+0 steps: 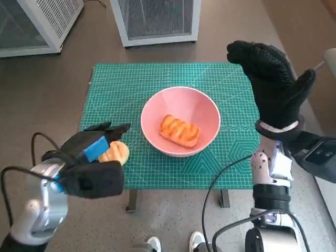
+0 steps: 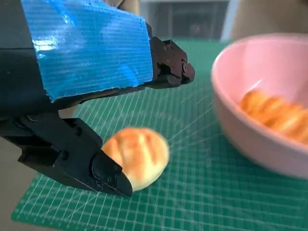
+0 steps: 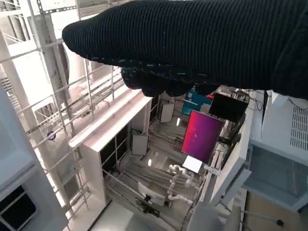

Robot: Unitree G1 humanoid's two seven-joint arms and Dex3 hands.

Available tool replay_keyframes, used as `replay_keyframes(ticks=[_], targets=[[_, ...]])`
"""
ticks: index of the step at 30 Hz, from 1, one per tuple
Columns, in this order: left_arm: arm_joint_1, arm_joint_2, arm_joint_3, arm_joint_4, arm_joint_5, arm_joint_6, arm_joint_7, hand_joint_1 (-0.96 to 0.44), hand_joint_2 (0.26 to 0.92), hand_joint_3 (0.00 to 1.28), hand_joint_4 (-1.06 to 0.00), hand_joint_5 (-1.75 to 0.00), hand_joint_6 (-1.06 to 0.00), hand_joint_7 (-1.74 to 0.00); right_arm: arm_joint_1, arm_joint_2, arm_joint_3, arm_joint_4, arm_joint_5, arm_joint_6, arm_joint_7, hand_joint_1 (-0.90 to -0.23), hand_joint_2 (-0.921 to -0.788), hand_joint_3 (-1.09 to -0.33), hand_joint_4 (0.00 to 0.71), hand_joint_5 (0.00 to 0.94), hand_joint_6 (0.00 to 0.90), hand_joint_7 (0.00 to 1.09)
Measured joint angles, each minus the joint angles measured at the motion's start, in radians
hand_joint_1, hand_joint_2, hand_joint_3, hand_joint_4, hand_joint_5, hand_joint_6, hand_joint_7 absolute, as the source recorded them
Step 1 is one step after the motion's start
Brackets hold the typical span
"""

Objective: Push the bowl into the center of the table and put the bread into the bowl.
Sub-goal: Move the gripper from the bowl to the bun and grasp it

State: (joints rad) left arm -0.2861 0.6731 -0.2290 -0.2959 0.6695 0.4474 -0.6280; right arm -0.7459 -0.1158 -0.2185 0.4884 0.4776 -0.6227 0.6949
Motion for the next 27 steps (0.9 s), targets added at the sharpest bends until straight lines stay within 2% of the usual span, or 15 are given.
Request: replay_keyframes(ticks=[12, 16, 18, 19, 20, 21, 22, 23, 24, 26, 27], targets=[[-0.063, -0.057, -0.081, 0.142, 0.109, 0.06, 0.026, 0.03, 0.74, 0.01, -0.35, -0.02, -0.44, -0.05, 0.0, -0.003, 0.0, -0.002, -0.002, 0.0, 0.0, -0.607, -0.921, -0.6, 0.248, 0.001, 0.027, 0.58], [-0.076, -0.071, -0.097, 0.181, 0.125, 0.073, 0.029, 0.05, 0.758, 0.02, -0.4, -0.04, -0.5, -0.07, 0.0, -0.004, 0.0, -0.002, -0.006, -0.001, 0.0, -0.606, -0.921, -0.6, 0.248, 0.001, 0.028, 0.58], [-0.082, -0.076, -0.104, 0.199, 0.135, 0.077, 0.03, 0.06, 0.769, 0.03, -0.47, -0.07, -0.53, -0.09, 0.0, -0.004, 0.0, -0.003, -0.009, -0.001, -0.001, -0.605, -0.921, -0.601, 0.248, 0.001, 0.028, 0.58], [-0.084, -0.078, -0.107, 0.205, 0.139, 0.079, 0.032, 0.07, 0.777, 0.03, -0.55, -0.2, -0.56, -0.11, 0.0, -0.004, 0.001, -0.004, -0.01, -0.001, -0.001, -0.605, -0.921, -0.601, 0.247, 0.001, 0.027, 0.58], [-0.087, -0.081, -0.109, 0.214, 0.144, 0.082, 0.034, 0.08, 0.783, 0.03, -0.56, -0.34, -0.58, -0.12, 0.0, -0.004, 0.001, -0.004, -0.01, -0.001, -0.001, -0.605, -0.921, -0.602, 0.247, 0.0, 0.027, 0.58], [-0.09, -0.083, -0.111, 0.222, 0.146, 0.083, 0.036, 0.14, 0.801, 0.05, -0.59, -0.51, -0.6, -0.14, 0.0, -0.004, 0.001, -0.004, -0.01, -0.001, -0.001, -0.606, -0.921, -0.602, 0.247, 0.0, 0.027, 0.58], [-0.093, -0.085, -0.112, 0.231, 0.148, 0.083, 0.039, 0.22, 0.843, 0.06, -0.63, -0.77, -0.61, -0.19, 0.0, -0.004, 0.001, -0.004, -0.01, -0.001, -0.002, -0.606, -0.921, -0.602, 0.247, 0.0, 0.026, 0.58], [-0.095, -0.086, -0.113, 0.238, 0.149, 0.083, 0.042, 0.26, 0.855, 0.06, -0.65, -0.85, -0.62, -0.26, 0.0, -0.004, 0.001, -0.005, -0.01, -0.001, -0.002, -0.606, -0.921, -0.602, 0.247, 0.0, 0.026, 0.58], [-0.098, -0.087, -0.114, 0.246, 0.151, 0.082, 0.045, 0.3, 0.87, 0.06, -0.68, -0.97, -0.6, -0.38, 0.0, -0.004, 0.001, -0.005, -0.01, -0.001, -0.002, -0.606, -0.921, -0.603, 0.247, 0.0, 0.027, 0.58], [-0.102, -0.087, -0.115, 0.26, 0.155, 0.079, 0.054, 0.35, 0.876, 0.08, -0.71, -1.1, -0.56, -0.68, 0.0, -0.004, 0.001, -0.005, -0.011, -0.001, -0.003, -0.607, -0.921, -0.602, 0.247, 0.0, 0.027, 0.58], [-0.104, -0.087, -0.115, 0.266, 0.155, 0.075, 0.06, 0.28, 0.872, 0.1, -0.71, -1.15, -0.58, -0.74, 0.0, -0.004, 0.001, -0.005, -0.011, -0.001, -0.003, -0.607, -0.921, -0.602, 0.247, 0.0, 0.028, 0.58]])
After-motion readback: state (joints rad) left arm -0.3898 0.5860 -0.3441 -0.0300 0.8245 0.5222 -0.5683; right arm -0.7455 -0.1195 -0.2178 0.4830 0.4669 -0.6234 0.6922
